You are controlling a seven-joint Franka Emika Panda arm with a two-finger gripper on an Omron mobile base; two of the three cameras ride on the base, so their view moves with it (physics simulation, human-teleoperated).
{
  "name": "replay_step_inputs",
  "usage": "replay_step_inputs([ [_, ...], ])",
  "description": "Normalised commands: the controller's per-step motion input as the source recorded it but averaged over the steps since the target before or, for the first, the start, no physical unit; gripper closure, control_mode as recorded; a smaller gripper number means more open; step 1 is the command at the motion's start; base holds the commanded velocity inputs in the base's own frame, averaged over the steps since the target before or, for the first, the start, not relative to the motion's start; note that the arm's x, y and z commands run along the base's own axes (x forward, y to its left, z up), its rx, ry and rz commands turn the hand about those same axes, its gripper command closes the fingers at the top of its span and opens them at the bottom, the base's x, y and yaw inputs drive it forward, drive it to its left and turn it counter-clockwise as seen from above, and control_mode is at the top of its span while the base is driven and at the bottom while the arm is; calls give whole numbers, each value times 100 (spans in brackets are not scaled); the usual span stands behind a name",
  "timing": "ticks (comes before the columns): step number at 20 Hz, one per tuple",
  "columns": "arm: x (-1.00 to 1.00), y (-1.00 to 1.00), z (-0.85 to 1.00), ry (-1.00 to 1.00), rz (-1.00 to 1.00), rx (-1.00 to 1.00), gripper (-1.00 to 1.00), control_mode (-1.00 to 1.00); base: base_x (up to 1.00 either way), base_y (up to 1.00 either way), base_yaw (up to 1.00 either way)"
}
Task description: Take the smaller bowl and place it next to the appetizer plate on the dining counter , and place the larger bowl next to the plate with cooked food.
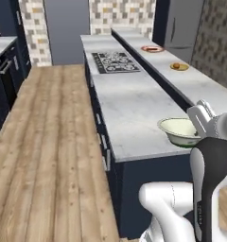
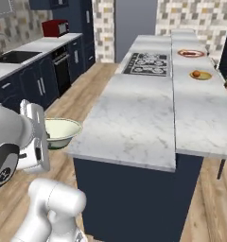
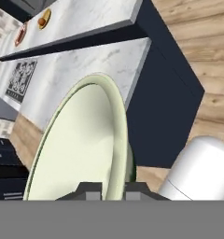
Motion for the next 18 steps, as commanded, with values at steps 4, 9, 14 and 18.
replay_step_inputs([
  [4, 0, 0, 0, 0, 0, 0, 100, 100, 2, -100, 0],
  [9, 0, 0, 0, 0, 0, 0, 100, 100, 9, -100, 0],
  [14, 0, 0, 0, 0, 0, 0, 100, 100, 29, -100, -10],
  [18, 0, 0, 0, 0, 0, 0, 100, 100, 38, -100, -1],
])
